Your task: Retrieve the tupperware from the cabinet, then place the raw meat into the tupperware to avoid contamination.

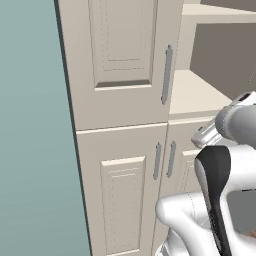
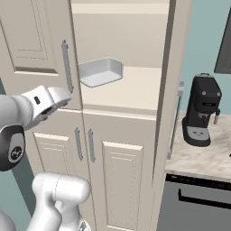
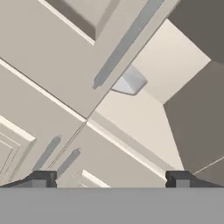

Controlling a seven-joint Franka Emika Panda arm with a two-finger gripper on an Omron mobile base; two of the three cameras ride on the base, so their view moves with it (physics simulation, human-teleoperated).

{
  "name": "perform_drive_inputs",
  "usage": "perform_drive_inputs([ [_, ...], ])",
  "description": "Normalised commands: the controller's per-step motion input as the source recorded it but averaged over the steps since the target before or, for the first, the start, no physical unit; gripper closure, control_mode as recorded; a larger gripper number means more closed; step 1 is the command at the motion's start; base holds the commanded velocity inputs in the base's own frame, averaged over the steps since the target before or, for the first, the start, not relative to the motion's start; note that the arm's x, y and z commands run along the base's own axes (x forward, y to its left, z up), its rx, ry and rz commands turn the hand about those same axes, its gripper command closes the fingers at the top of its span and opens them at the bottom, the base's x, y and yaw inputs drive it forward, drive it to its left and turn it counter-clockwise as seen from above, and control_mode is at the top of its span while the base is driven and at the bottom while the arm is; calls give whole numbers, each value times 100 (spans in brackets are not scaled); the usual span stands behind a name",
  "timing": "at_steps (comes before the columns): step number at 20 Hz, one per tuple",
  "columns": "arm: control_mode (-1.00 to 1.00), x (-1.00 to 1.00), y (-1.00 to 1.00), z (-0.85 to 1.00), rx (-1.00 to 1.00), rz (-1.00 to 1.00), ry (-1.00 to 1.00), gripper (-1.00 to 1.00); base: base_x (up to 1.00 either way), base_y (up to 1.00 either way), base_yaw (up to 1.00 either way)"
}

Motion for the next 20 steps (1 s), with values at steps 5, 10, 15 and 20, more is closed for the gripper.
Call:
perform_drive_inputs([
  [5, -100, 0, 41, -4, 29, 17, -21, -100, 0, 0, 0],
  [10, -100, 0, 34, 0, 27, 15, -22, -100, 0, 0, 0],
  [15, -100, 1, 26, -3, 22, 10, -24, -100, 0, 0, 0],
  [20, -100, 10, 20, -4, 17, 5, -23, -100, 0, 0, 0],
])
